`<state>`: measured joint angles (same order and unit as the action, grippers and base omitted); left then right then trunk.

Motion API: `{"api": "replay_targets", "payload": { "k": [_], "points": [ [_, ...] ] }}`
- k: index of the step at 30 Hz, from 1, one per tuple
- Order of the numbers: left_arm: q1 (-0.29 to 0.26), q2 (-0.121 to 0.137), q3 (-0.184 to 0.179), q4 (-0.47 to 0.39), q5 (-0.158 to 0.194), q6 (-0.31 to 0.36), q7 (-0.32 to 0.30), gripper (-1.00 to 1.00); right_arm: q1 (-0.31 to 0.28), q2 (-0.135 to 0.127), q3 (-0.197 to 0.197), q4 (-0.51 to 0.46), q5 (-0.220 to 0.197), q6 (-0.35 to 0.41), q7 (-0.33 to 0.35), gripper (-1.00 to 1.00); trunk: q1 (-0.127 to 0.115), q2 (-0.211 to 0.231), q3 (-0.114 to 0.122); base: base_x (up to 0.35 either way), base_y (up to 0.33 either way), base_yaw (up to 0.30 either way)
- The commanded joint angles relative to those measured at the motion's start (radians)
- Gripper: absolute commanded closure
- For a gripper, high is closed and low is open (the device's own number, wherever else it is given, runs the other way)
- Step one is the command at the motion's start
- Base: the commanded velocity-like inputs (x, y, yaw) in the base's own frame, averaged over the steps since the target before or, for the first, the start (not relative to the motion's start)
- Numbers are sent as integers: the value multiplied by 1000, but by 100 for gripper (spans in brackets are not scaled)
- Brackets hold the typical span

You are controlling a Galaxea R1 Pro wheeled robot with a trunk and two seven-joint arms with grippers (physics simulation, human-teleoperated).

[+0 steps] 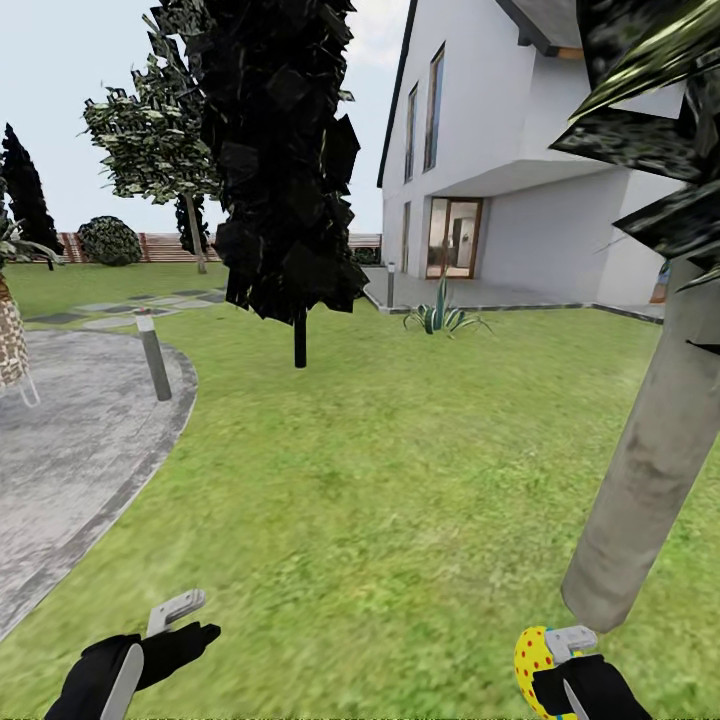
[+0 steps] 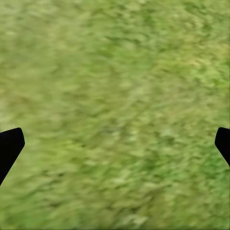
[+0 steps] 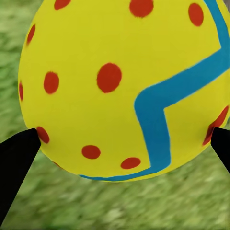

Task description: Take the three Easter eggs out of the wicker basket on the lawn in the garden, then place them on the lawn next to a single tree (choose any tree) so that all three eggs are next to the same tree and none are left in the basket.

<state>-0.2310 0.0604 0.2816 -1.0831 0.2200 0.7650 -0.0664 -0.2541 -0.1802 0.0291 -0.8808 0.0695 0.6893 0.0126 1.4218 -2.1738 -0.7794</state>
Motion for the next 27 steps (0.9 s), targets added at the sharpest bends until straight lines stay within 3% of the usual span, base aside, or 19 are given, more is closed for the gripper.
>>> {"api": "replay_targets", "payload": {
  "k": [1, 27],
  "points": [
    [-1, 0, 2, -1, -2, 5, -6, -100, -1, -1, 3, -1, 7, 6, 1, 100, 4, -8, -4, 0, 0, 0],
    [-1, -1, 2, -2, -2, 5, -6, -100, -1, -2, -2, -1, 0, 9, 4, 100, 103, -190, -86, 0, 0, 0]
  ]
}}
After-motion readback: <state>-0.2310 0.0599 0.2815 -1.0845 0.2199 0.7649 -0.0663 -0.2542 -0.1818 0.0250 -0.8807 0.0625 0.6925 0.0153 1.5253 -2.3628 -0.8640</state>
